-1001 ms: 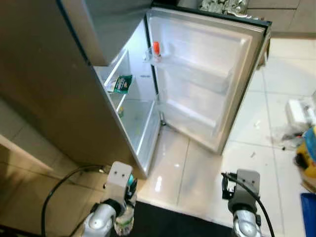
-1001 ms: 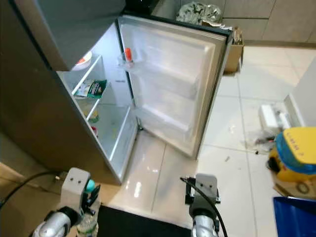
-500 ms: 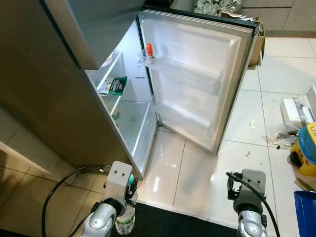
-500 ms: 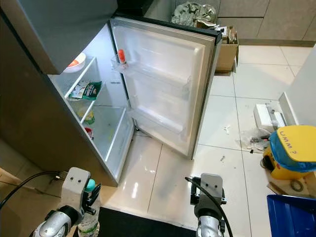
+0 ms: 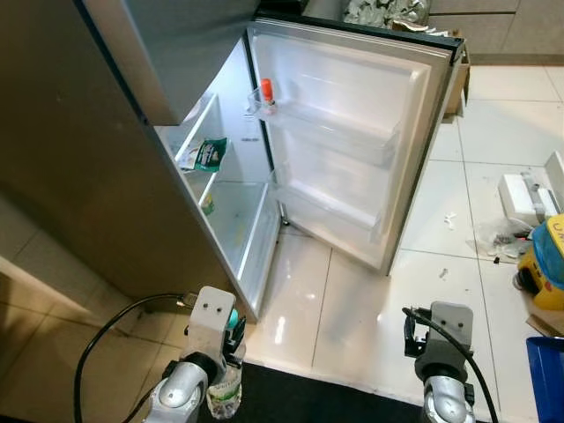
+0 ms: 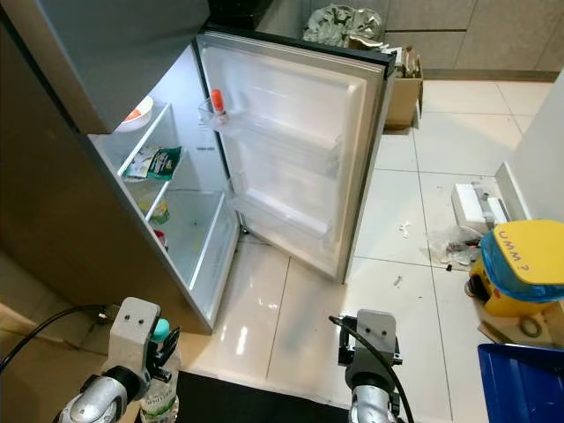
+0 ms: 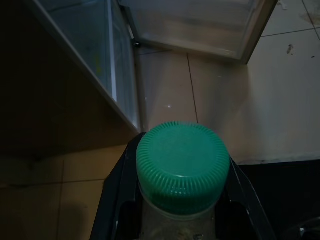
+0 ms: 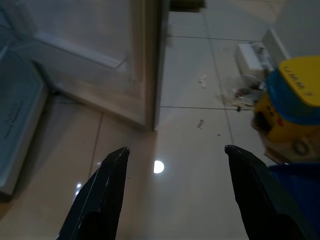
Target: Restocking fridge
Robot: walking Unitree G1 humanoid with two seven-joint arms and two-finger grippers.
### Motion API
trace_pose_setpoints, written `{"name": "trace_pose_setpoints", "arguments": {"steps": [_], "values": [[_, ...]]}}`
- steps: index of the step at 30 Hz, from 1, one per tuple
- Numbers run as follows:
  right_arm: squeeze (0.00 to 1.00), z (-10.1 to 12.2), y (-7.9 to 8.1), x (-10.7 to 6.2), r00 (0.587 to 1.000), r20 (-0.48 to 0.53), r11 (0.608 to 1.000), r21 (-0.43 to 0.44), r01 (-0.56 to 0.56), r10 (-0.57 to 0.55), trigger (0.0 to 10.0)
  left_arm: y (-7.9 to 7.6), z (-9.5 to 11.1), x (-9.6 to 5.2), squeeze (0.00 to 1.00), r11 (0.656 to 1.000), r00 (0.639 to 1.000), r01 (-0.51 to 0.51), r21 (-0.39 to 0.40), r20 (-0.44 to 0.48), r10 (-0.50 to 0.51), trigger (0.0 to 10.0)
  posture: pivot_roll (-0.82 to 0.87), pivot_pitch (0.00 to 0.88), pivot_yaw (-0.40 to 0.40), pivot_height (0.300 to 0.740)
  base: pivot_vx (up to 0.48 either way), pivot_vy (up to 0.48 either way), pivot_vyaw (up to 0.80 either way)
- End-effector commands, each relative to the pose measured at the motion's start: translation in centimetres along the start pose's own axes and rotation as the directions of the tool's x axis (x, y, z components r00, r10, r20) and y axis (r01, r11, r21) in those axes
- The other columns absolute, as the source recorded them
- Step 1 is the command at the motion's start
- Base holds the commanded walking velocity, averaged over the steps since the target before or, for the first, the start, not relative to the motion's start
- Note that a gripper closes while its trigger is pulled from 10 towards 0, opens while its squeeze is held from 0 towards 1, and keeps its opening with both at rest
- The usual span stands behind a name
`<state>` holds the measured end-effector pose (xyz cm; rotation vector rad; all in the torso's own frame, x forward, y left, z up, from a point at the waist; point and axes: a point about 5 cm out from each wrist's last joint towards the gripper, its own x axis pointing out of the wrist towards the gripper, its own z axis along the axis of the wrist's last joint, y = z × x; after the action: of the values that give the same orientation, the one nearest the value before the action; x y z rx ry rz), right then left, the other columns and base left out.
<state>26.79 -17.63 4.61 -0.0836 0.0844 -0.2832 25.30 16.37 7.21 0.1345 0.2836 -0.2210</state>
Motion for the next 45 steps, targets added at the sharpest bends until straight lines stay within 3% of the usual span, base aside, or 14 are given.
{"name": "trace_pose_setpoints", "arguments": {"steps": [1,15,18,22,24,25,29,31,33,36,40,45], "values": [[0.0,-0.7,0.3,-0.5,0.999,-0.033,1.0,0.007,-0.003,0.004,10.0,0.5,-0.4,-0.4,0.0,1.0,1.0,-0.02,-0.003,-0.011,0.019,10.0,-0.08,0.23,0.112,0.74,0.0,0.0,0.0],[0.0,-0.7,0.3,-0.6,0.999,-0.034,1.0,0.004,-0.004,0.004,10.0,0.1,-0.1,-0.4,0.0,1.0,1.0,0.008,0.019,0.009,-0.009,10.0,-0.08,0.227,0.111,0.74,0.0,0.0,0.0],[0.0,-0.6,0.3,-0.6,1.0,-0.029,1.0,0.002,-0.01,0.01,10.0,-0.8,0.0,-0.3,0.0,0.997,0.998,0.068,0.033,0.012,-0.068,10.0,-0.08,0.227,0.111,0.74,0.0,0.0,0.0],[0.0,0.7,0.5,-0.1,0.998,0.043,0.998,-0.052,-0.04,0.043,10.0,-1.9,2.2,-0.2,0.0,0.981,0.978,0.184,-0.066,0.116,-0.175,10.0,-0.09,0.22,0.105,0.74,0.0,0.0,0.0],[0.0,1.1,0.5,0.1,0.997,0.058,0.998,-0.054,-0.042,0.045,10.0,-1.9,2.7,-0.1,0.0,0.978,0.973,0.197,-0.072,0.137,-0.186,10.0,-0.09,0.22,0.105,0.74,0.0,0.0,0.0],[0.0,2.4,0.7,0.6,0.992,0.107,0.996,-0.07,-0.058,0.066,10.0,-1.7,4.0,0.2,0.0,0.975,0.963,0.214,-0.062,0.184,-0.199,10.0,-0.1,0.219,0.099,0.74,0.0,0.0,0.0],[0.0,3.4,1.1,0.9,0.987,0.141,0.994,-0.076,-0.073,0.084,10.0,-1.2,4.7,0.6,0.0,0.977,0.959,0.203,-0.061,0.213,-0.186,10.0,-0.1,0.218,0.092,0.74,0.0,0.0,0.0],[0.0,4.8,1.6,1.1,0.978,0.18,0.993,-0.076,-0.092,0.105,10.0,0.2,5.6,1.4,0.0,0.988,0.964,0.123,-0.092,0.249,-0.097,10.0,-0.13,0.219,0.06,0.74,0.0,0.0,0.0],[0.0,5.7,1.9,1.2,0.972,0.204,0.992,-0.067,-0.104,0.116,10.0,0.5,5.9,1.9,0.0,0.99,0.962,0.093,-0.11,0.265,-0.061,10.0,-0.15,0.218,0.041,0.74,0.0,0.0,0.0],[0.0,7.4,2.4,1.3,0.96,0.238,0.989,-0.055,-0.138,0.148,10.0,-1.0,7.0,2.6,0.0,0.989,0.949,0.115,-0.093,0.303,-0.082,10.0,-0.19,0.205,0.017,0.74,0.0,0.0,0.0],[0.0,7.8,2.4,1.1,0.958,0.229,0.985,-0.056,-0.164,0.172,10.0,-3.1,7.6,2.8,0.0,0.977,0.939,0.175,-0.126,0.321,-0.127,10.0,-0.24,0.184,-0.004,0.74,0.0,0.0,0.0],[0.0,8.0,2.3,0.6,0.952,0.224,0.978,-0.077,-0.194,0.207,10.0,-4.0,8.1,2.9,0.0,0.97,0.932,0.16,-0.185,0.351,-0.087,10.0,-0.27,0.183,-0.022,0.74,0.0,0.0,0.0]]}}
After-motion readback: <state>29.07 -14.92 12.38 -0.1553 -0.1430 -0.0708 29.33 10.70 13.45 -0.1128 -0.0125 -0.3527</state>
